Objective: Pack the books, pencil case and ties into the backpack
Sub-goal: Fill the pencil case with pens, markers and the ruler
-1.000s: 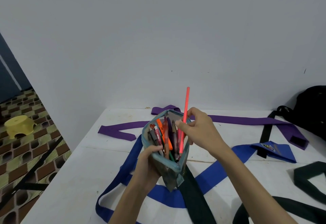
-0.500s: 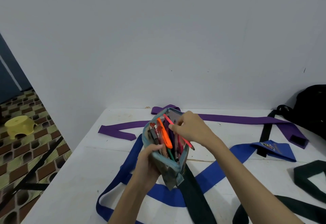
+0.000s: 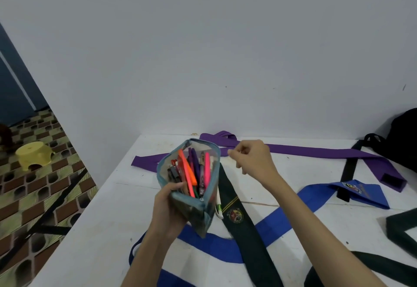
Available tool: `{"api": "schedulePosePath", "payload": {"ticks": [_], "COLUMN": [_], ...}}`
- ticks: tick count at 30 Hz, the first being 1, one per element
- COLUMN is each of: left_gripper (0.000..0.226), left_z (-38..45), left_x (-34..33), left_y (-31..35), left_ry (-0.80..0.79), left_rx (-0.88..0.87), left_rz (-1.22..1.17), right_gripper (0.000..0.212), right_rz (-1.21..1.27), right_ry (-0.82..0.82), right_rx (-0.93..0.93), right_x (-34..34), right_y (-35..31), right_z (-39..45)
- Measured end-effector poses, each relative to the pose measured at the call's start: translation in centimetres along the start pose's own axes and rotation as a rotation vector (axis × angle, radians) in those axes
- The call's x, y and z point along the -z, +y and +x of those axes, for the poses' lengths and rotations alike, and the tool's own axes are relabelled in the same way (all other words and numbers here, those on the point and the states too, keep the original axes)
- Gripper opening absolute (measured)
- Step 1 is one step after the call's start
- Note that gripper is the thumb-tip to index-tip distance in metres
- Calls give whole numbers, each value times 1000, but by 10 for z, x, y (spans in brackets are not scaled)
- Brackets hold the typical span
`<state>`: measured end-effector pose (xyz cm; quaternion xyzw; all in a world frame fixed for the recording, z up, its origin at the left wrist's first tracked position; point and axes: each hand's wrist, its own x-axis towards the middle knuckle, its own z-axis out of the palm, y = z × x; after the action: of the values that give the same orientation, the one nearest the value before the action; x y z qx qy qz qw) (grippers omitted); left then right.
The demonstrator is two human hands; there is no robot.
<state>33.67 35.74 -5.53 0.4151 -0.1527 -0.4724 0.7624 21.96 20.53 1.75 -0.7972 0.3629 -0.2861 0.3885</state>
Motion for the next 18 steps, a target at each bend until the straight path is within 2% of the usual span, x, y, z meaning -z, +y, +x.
{"api": "schedulePosePath", "payload": {"ticks": [3,5,7,10,14,18], "left_gripper": [34,31,38,49,50,36], "left_z": [-1,-2,-4,-4,-3,0], "left_x": [9,14,18,23,26,21], "left_y": [7,10,12,10,8,6], "left_ry": [84,124,144,176,161,129], "left_rx": [-24,-35,-34,-14,22,17], "left_rz": [-5,-11,-6,9,7,23], "right_gripper": [20,31,38,30,21,10], "right_rz": [-258,-378,-526,-609,-373,222], "right_ry": [-260,-384,-426,-372,-328,-150], "right_rx": [-111,-144,-126,-127,-221,-296], "right_x": [-28,-50,-68,-81,-75,-35], "right_y": [28,39,43,43,51,33], "right_z": [2,-3,-11,-17,-2,5]}}
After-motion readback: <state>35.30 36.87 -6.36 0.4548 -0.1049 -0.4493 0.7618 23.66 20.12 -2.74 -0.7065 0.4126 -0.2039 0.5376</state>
